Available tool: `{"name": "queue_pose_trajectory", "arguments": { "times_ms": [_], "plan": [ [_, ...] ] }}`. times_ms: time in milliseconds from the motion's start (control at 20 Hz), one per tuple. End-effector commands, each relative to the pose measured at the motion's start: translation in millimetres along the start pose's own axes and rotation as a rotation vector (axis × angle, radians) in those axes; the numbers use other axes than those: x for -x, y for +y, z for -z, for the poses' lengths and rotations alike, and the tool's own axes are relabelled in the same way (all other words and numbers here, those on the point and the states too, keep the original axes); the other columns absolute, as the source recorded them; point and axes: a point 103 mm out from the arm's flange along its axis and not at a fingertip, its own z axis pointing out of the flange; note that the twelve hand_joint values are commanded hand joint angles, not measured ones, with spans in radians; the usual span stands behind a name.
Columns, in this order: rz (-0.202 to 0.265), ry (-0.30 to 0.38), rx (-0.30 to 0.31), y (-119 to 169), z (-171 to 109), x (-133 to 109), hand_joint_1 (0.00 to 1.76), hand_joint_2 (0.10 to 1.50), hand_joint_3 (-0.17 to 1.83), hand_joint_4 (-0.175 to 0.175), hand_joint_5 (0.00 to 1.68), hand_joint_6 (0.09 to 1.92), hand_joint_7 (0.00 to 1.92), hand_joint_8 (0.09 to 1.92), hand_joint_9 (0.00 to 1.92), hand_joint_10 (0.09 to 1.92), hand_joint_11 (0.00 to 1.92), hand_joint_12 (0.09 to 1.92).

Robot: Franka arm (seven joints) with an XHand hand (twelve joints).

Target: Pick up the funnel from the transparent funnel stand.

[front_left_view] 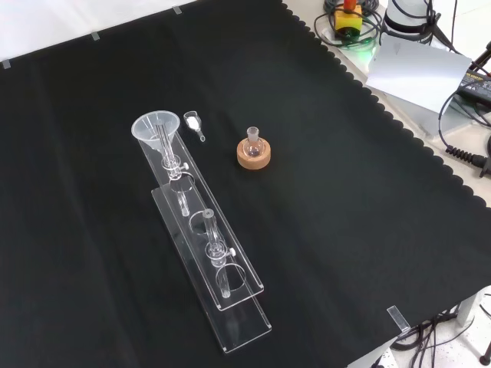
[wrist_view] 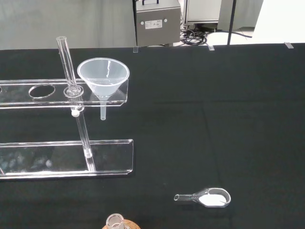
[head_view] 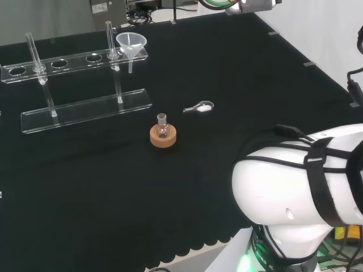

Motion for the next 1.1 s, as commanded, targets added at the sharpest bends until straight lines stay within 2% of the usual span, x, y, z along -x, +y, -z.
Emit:
{"name": "queue_pose_trajectory", "arguments": {
  "times_ms": [50,150,250,750,1100],
  "plan": [
    [-0.002,-0.006,0.008,0,0,1,0.19,1.30,0.09,0.007,0.32,0.30,0.25,0.47,0.62,0.10,0.35,1.20],
    [-0.005,-0.005,0.007,1,0,2,0.04,1.33,0.12,0.005,0.23,0.13,0.12,0.44,0.50,0.09,0.20,1.29],
    [-0.006,-0.002,0.005,1,-1,3,0.01,1.33,0.12,0.004,0.21,0.09,0.09,0.44,0.47,0.09,0.16,1.32],
    [-0.030,-0.007,-0.010,11,-8,11,0.00,1.34,0.13,0.004,0.22,0.09,0.09,0.45,0.46,0.10,0.15,1.33],
    [-0.052,-0.014,-0.029,34,-18,14,0.00,1.33,0.14,0.004,0.23,0.09,0.08,0.46,0.45,0.14,0.15,1.34]
  ]
}}
